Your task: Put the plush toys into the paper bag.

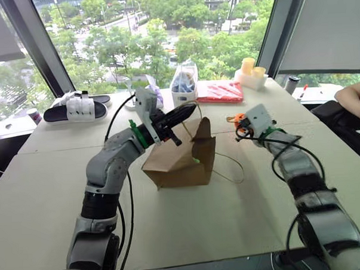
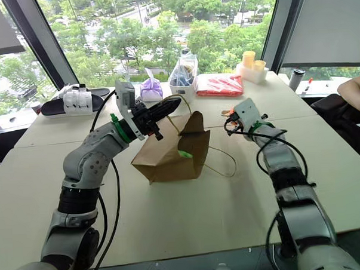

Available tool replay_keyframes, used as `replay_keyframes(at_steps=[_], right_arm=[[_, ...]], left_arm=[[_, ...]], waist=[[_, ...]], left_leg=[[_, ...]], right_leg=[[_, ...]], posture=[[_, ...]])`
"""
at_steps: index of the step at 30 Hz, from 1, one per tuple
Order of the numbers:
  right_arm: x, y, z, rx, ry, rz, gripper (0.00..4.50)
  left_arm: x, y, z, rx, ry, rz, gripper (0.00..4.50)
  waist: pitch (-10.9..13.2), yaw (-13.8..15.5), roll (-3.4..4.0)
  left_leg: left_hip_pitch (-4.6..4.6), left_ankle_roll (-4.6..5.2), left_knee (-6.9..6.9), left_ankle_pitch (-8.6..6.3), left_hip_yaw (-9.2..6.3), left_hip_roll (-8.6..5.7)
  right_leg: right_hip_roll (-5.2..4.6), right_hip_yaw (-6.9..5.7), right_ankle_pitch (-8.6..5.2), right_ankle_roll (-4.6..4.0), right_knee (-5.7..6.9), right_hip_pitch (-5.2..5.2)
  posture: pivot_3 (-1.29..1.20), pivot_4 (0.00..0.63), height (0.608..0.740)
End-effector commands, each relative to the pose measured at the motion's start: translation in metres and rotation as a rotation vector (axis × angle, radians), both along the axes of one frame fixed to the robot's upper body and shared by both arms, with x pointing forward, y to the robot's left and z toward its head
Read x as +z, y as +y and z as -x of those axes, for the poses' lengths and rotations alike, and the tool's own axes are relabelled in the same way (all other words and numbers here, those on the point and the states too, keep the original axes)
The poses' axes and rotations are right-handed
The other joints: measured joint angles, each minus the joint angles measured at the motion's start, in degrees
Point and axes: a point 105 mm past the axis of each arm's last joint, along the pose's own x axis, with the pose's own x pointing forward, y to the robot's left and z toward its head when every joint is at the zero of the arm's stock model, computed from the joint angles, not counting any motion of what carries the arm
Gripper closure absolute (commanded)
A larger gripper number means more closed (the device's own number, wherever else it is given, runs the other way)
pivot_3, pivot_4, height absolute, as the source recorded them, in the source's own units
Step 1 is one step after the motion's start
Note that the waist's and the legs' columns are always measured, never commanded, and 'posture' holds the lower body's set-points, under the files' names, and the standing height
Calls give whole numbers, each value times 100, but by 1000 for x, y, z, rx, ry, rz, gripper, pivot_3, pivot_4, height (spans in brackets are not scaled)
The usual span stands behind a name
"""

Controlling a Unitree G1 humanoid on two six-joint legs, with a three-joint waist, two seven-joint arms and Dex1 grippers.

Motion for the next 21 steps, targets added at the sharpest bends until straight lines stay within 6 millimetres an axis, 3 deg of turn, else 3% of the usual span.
replay_keyframes(at_steps=[1, 5, 11, 14, 21], right_arm=[[26, 32, 42, 146, -7, -12, 4477], [19, 53, 66, 208, 57, -29, 4477], [13, 75, 80, 289, 112, -52, 4477], [12, 84, 77, 317, 117, -76, 4477], [4, 114, 47, 385, 111, -118, 4477]], left_arm=[[14, 1, 3, -33, -47, 10, 4500], [18, 0, 0, -42, -58, 11, 4500], [21, -2, -3, -40, -64, 20, 4500], [23, -4, -1, -57, -65, 23, 4500], [22, -6, 11, -126, -52, 21, 4500]], waist=[[0, 3, 0], [0, 19, -1], [0, 19, -1], [0, 19, -1], [0, -13, -1]], left_leg=[[1, 1, 4, 0, 1, 0], [5, 23, 14, -13, 3, 0], [6, 18, 15, -9, 3, 0], [6, 11, 13, -5, 4, 0], [9, 9, 10, -4, 5, 1]], right_leg=[[0, 0, 0, 0, 1, 1], [0, 0, 0, 0, 2, 11], [0, -1, 0, 0, 2, 12], [0, -1, 0, 0, 1, 10], [0, -1, 0, 0, 6, 8]], posture=[[0, 150, 740], [0, 150, 740], [0, 150, 740], [0, 150, 740], [0, 150, 740]])
